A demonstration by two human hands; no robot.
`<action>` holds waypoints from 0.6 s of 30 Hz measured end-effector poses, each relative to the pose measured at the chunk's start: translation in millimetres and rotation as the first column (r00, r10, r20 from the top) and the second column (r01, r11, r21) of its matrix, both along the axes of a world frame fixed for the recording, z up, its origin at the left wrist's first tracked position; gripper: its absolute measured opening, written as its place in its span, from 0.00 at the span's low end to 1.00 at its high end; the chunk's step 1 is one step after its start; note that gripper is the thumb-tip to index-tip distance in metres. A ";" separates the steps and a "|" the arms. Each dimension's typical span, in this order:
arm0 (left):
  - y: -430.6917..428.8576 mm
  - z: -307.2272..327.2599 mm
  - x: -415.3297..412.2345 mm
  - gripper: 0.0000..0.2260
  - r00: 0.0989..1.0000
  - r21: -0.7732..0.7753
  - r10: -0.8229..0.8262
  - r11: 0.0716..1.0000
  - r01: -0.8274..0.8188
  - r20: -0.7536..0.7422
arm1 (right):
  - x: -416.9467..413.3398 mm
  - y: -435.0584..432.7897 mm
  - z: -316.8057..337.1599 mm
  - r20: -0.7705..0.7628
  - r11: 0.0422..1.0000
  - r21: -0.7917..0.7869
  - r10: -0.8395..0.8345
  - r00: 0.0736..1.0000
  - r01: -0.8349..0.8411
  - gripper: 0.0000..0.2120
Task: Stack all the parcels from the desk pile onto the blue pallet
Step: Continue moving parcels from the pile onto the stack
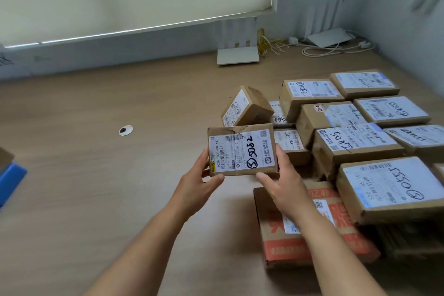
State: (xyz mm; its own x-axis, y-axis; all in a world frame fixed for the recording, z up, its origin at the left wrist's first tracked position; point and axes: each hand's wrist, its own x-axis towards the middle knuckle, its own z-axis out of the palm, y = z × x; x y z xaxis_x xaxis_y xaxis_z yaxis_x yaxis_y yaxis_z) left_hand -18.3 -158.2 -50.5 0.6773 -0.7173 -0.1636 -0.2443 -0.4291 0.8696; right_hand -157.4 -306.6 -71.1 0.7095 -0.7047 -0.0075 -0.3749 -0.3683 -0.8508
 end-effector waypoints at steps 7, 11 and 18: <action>66.1 11.5 8.5 0.31 0.993 -0.062 0.113 0.992 -0.112 0.023 | 23.4 53.4 18.3 0.045 0.991 -0.107 0.092 0.995 -0.086 0.38; 117.1 21.0 13.8 0.31 0.980 -0.088 0.192 0.978 -0.188 0.045 | 38.7 97.5 31.1 0.059 0.973 -0.117 0.206 0.977 -0.198 0.38; 231.4 39.3 13.9 0.32 0.933 -0.122 0.347 0.934 -0.335 0.099 | 68.3 194.2 46.4 0.076 0.927 -0.196 0.338 0.938 -0.319 0.38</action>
State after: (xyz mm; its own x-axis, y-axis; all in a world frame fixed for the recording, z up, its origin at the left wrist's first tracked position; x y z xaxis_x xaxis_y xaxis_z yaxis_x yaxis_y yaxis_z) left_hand -4.4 73.2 -11.3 0.8940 -0.4481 -0.0074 -0.2010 -0.4158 0.8870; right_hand -89.1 -112.4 -24.7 0.8911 -0.4148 0.1843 -0.1182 -0.6041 -0.7881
